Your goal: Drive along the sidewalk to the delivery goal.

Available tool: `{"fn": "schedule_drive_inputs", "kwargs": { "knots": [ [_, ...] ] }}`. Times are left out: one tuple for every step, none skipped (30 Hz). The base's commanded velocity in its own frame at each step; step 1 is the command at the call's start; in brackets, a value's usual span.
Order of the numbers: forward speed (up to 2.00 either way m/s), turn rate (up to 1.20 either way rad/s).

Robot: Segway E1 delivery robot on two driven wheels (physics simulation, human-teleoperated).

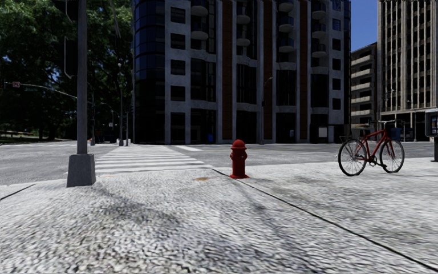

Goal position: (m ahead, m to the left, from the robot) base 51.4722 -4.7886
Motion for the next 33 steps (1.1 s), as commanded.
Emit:
{"fn": "schedule_drive_inputs", "kwargs": {
  "knots": [
    [2.0, 0.37],
    [2.0, 0.37],
    [2.0, 0.38],
    [2.0, 0.4],
    [2.0, 0.42],
    [2.0, 0.43],
    [2.0, 0.43],
    [2.0, 0.43],
    [2.0, 0.44],
    [2.0, 0.45],
    [2.0, 0.45],
    [2.0, 0.45],
    [2.0, 0.45],
    [2.0, 0.45],
    [2.0, 0.45],
    [2.0, 0.45],
    [2.0, 0.45],
    [2.0, 0.45],
    [2.0, 0.45],
    [2.0, 0.45],
    [2.0, 0.45],
    [2.0, 0.45],
    [2.0, 0.45],
    [2.0, 0.45],
    [2.0, 0.45],
    [2.0, 0.44],
    [2.0, 0.37],
    [2.0, 0.34],
    [2.0, 0.34],
    [2.0, 0.33],
    [2.0, 0.33],
    [2.0, 0.33],
    [2.0, 0.33]
  ]
}}
